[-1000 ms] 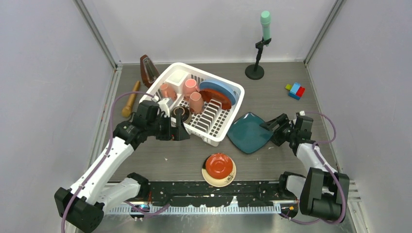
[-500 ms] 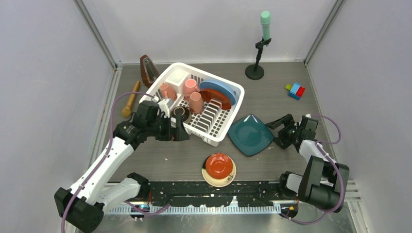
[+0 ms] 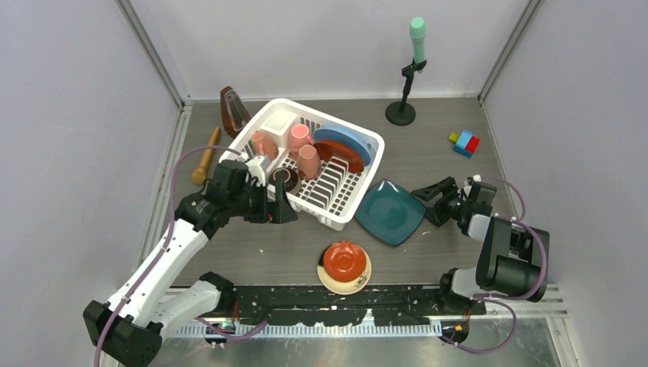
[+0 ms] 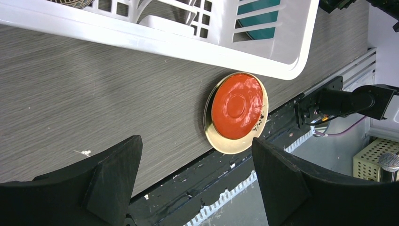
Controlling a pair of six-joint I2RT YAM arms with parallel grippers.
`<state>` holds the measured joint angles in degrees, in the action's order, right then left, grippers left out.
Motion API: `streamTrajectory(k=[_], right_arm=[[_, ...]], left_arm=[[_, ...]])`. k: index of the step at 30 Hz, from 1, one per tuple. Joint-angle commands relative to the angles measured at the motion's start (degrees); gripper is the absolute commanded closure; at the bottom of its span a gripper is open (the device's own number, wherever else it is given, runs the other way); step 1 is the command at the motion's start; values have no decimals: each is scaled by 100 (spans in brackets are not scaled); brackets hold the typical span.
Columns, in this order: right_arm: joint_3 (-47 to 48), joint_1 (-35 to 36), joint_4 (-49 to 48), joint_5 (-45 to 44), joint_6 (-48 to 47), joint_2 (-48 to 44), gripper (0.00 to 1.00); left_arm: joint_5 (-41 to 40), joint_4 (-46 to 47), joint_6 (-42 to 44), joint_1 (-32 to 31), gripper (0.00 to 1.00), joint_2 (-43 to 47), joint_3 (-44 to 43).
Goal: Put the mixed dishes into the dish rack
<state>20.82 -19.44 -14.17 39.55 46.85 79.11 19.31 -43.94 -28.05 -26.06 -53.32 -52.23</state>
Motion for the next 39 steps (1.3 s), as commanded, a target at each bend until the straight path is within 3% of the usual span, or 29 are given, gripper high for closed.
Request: streamTrajectory(k=[1, 14, 27, 32, 39], right_arm=[[-147, 257, 145, 233, -110, -196, 22], [-102, 836, 275, -72, -336, -1757, 35], [-177, 1290, 137, -484, -254, -1276, 41], [-139, 1302, 128, -507, -186, -1149, 53], [57, 1303, 663, -757, -352, -1483, 83]], left_arm=[[107, 155, 17, 14, 11, -45, -52], [82, 189, 6, 14, 11, -112, -60], [102, 194, 23, 14, 11, -120, -35], [99, 167, 31, 14, 11, -80, -12], [63, 141, 63, 14, 11, -21, 2]])
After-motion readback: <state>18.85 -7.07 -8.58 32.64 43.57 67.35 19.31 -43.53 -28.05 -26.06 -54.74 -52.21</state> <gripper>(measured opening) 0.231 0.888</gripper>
